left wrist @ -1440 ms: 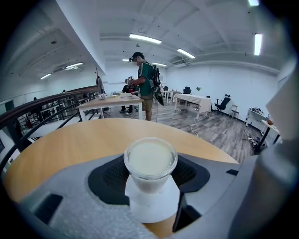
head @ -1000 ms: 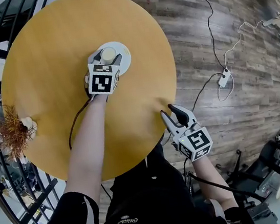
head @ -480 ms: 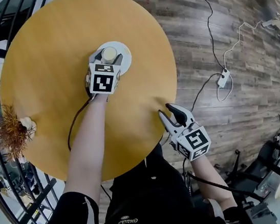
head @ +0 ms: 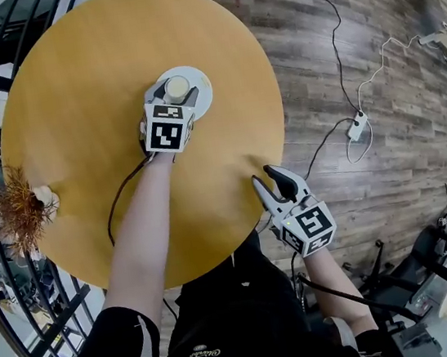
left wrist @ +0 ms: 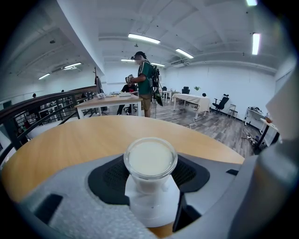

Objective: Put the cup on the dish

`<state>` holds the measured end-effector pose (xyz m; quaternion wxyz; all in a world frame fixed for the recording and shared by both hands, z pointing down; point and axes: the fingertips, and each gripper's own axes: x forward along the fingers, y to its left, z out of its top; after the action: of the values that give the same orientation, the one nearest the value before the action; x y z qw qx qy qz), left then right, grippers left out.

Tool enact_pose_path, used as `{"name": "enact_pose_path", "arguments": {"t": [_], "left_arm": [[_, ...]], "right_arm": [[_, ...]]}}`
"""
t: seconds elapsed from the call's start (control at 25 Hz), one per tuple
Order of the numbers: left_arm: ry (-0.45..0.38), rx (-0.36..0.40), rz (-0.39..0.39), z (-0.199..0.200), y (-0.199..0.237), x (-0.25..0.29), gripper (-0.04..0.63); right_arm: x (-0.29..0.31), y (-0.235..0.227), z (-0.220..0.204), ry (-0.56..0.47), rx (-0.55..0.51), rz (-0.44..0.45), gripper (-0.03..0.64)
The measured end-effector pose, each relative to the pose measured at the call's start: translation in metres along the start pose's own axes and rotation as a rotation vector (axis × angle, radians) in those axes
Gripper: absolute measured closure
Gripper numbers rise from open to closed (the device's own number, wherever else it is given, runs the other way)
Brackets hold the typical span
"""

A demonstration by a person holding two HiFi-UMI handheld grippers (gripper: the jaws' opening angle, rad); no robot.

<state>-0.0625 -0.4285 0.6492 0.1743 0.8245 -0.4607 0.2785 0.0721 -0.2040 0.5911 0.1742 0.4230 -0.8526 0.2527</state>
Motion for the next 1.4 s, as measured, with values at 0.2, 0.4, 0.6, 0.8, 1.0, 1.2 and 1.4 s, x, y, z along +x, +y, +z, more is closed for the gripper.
{"name": "enact_pose_path", "arguments": {"t": [0.2,0.4,0.6,0.8,1.0,1.2,1.4], "left_arm": [[-0.013,-0.003,0.0,-0.001,-0.001,-0.002,0.328],[-0.025,-0.004,0.004,0.001,-0.003,-0.003,0.328],[-0.022,0.012,0.002,0.001,-0.003,-0.003,0.325],[-0.009,0.016,-0.02,-0.008,-0.008,-0.002,0.278],[-0.014,0.002,-0.016,-0.012,-0.008,-0.008,0.262],[-0.007,-0.004,-0.011,-0.011,-0.006,-0.012,0.262],[-0.003,-0.001,-0.027,-0.015,-0.011,-0.015,0.264]], "right_arm": [[-0.002,0.001,-0.003,0.0,0.0,-0.006,0.5],[-0.008,0.0,-0.001,-0.006,-0.001,-0.014,0.5],[-0.01,0.001,-0.002,-0.005,-0.001,-0.019,0.5],[-0.013,0.001,-0.003,-0.003,-0.001,-0.022,0.5],[-0.015,0.003,-0.005,-0.002,-0.004,-0.02,0.5],[-0.016,0.005,-0.003,-0.006,-0.011,-0.019,0.5],[-0.018,0.006,-0.002,-0.017,-0.016,-0.025,0.5]]}}
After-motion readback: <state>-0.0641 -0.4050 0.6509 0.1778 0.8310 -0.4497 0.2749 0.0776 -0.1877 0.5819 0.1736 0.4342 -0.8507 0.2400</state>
